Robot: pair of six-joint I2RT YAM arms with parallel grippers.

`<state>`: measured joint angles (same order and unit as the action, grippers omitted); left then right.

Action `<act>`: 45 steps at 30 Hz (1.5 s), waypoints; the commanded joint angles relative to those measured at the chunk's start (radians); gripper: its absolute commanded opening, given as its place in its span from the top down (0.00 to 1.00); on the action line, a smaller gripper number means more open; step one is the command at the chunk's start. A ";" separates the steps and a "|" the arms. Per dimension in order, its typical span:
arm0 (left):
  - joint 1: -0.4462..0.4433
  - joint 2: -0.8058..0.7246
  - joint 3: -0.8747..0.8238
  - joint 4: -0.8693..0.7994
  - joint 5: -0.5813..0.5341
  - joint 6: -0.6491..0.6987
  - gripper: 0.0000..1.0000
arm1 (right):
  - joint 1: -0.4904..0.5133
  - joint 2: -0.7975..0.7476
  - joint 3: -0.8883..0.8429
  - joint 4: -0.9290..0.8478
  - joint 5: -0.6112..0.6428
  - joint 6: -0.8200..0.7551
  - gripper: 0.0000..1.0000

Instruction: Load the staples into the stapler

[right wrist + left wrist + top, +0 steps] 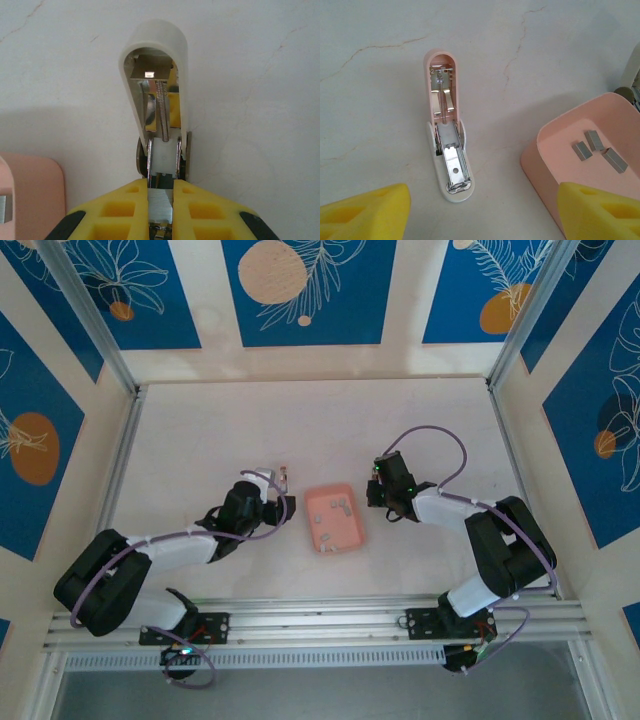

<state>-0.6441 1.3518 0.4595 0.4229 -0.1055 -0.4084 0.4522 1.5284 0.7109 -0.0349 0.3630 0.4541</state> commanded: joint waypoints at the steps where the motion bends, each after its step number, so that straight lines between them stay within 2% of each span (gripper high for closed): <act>1: -0.007 -0.001 -0.010 -0.001 0.012 0.022 0.24 | 0.009 0.013 0.011 -0.043 0.008 0.000 0.84; 17: -0.006 -0.004 -0.007 0.000 0.016 0.023 0.23 | 0.016 0.001 -0.008 -0.063 0.008 0.011 0.84; 28: -0.006 -0.004 -0.005 0.001 0.017 0.020 0.23 | 0.016 -0.012 0.010 -0.060 -0.002 0.003 0.76; 35: -0.007 -0.010 -0.001 -0.003 0.015 0.020 0.23 | 0.013 -0.088 0.025 -0.077 -0.014 -0.015 0.70; 41: -0.007 -0.017 -0.002 -0.005 0.015 0.022 0.24 | -0.033 -0.187 0.027 -0.112 -0.081 -0.018 0.67; 45: -0.007 -0.023 -0.004 -0.006 0.014 0.022 0.23 | -0.106 -0.223 0.038 -0.152 -0.209 -0.001 0.66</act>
<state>-0.6441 1.3510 0.4595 0.4225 -0.1055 -0.4080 0.3843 1.3312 0.7223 -0.1333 0.2665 0.4473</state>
